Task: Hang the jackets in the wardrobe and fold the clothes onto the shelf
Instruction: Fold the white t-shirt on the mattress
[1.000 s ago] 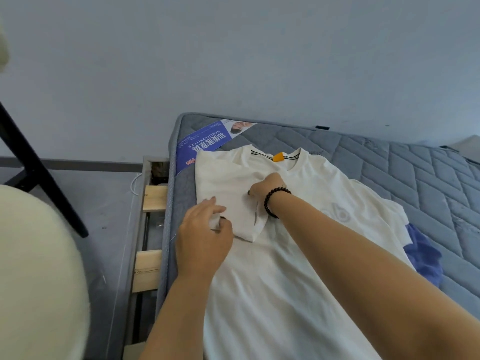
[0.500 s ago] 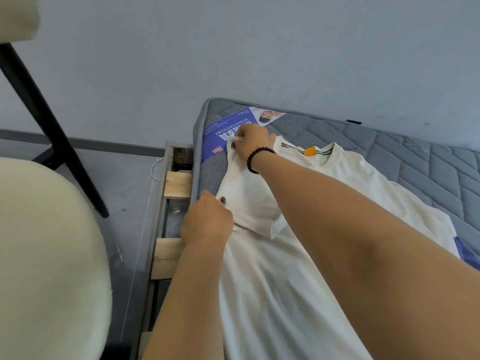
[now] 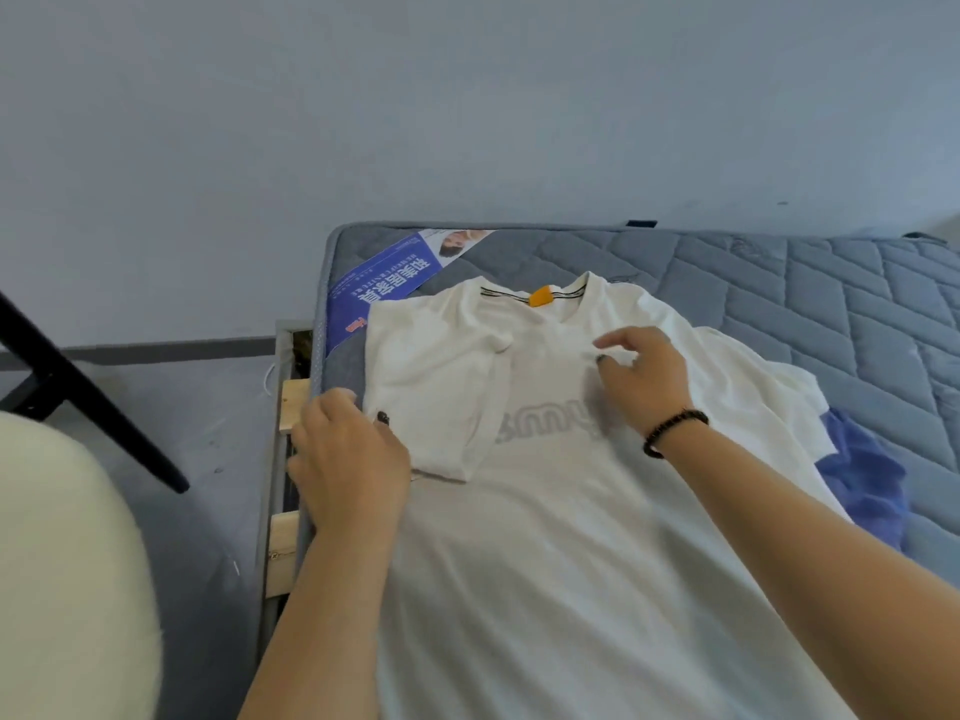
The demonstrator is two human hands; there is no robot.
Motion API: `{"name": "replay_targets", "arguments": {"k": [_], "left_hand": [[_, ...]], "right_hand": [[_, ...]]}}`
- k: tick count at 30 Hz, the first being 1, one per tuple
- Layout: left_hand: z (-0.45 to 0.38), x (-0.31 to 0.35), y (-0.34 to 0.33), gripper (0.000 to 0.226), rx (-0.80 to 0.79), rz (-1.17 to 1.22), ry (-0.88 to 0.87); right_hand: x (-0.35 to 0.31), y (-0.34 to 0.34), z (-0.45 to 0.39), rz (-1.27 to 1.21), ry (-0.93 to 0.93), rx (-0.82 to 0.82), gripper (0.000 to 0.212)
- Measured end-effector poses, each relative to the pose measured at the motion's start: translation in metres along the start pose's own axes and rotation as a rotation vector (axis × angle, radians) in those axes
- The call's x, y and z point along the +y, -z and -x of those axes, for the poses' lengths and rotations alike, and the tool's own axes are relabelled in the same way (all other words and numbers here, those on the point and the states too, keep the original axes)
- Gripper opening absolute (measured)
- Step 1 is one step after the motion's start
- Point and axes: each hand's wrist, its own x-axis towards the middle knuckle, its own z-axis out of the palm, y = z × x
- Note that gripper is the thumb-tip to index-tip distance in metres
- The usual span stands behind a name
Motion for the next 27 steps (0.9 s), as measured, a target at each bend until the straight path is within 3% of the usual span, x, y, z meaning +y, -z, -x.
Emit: {"name": "replay_targets", "arguments": {"k": [2, 5, 8, 11, 13, 16, 19, 21, 24, 27], "left_hand": [[0.008, 0.017, -0.011, 0.049, 0.016, -0.098, -0.113], [0.035, 0.05, -0.039, 0.058, -0.16, -0.053, -0.322], [0.068, 0.051, -0.076, 0.06, -0.281, -0.201, -0.565], [0.075, 0.039, -0.091, 0.065, -0.23, -0.324, -0.621], [0.073, 0.037, -0.094, 0.065, -0.208, -0.348, -0.619], [0.073, 0.038, -0.096, 0.065, -0.208, -0.409, -0.641], [0.071, 0.037, -0.098, 0.066, -0.227, -0.479, -0.643], [0.067, 0.044, -0.1, 0.072, -0.219, -0.492, -0.644], [0.062, 0.085, -0.107, 0.072, -0.201, -0.374, -0.709], [0.062, 0.155, -0.122, 0.07, -0.32, -0.154, -0.804]], "right_hand": [[0.027, 0.017, 0.011, 0.045, -0.029, 0.048, 0.019], [0.063, 0.039, 0.018, 0.103, -0.057, 0.159, 0.024], [0.098, 0.064, 0.016, 0.091, -0.157, 0.352, 0.031], [0.142, 0.082, 0.019, -0.077, -0.231, 0.628, 0.024], [0.166, 0.087, 0.023, -0.193, -0.346, 0.715, 0.017], [0.183, 0.081, 0.015, -0.273, -0.521, 0.658, 0.024], [0.183, 0.074, 0.011, -0.159, -0.524, 0.56, 0.036], [0.183, 0.074, 0.015, -0.26, -0.49, 0.585, 0.03], [0.187, 0.077, 0.017, -0.418, -0.472, 0.665, 0.027], [0.188, 0.081, 0.01, -0.384, -0.459, 0.587, 0.02]]}}
